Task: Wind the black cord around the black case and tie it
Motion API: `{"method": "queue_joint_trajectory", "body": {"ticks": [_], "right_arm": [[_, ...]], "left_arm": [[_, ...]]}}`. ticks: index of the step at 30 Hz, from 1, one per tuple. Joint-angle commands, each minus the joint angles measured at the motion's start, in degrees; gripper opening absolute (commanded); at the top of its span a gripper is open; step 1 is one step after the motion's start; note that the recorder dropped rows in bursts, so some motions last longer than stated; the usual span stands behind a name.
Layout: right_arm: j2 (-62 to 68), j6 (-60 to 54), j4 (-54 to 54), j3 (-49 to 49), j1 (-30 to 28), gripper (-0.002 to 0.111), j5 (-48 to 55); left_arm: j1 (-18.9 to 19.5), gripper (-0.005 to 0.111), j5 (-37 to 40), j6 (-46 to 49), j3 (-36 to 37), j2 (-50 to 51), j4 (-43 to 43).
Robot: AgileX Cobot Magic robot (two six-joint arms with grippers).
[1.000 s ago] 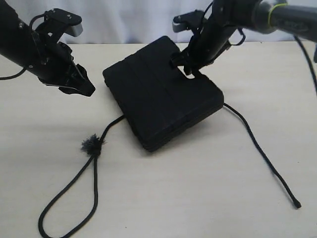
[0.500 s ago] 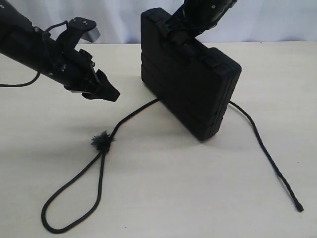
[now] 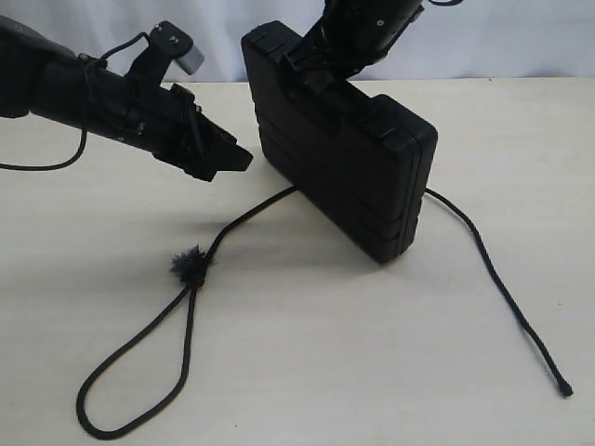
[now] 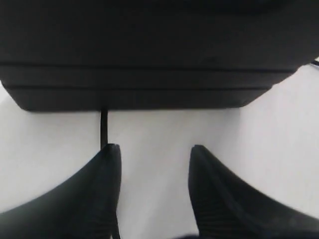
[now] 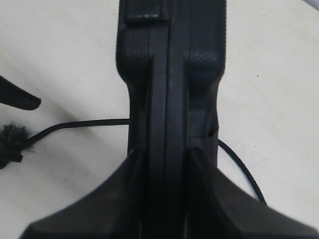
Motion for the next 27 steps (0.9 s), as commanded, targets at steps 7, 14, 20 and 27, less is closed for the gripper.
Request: {"method": "queue_joint_trajectory", "body": {"ticks": [7,14,20,27], "right_arm": [[-0.34,-1.07,5.40,0.74,2.28,0.024,7.59],[-1.71,-1.07,5.18,0.74,4.91,0.052,7.93],[-5.99,-0.85,3.05,0.74,4.82,0.065,9.87],[-15.25,4.55,-6.99,3.80,4.82,0.065,11.05]], "left_arm": [[-0.08,0.042,-0.46,11.23,0.15,0.10,-11.35],[-0.08,0.042,-0.32,11.55,0.15,0.10,-12.78],[-0.08,0.042,-0.19,11.31,0.15,0.10,-12.78],[-0.08,0.042,-0.19,11.07,0.15,0.10,-12.78]]}}
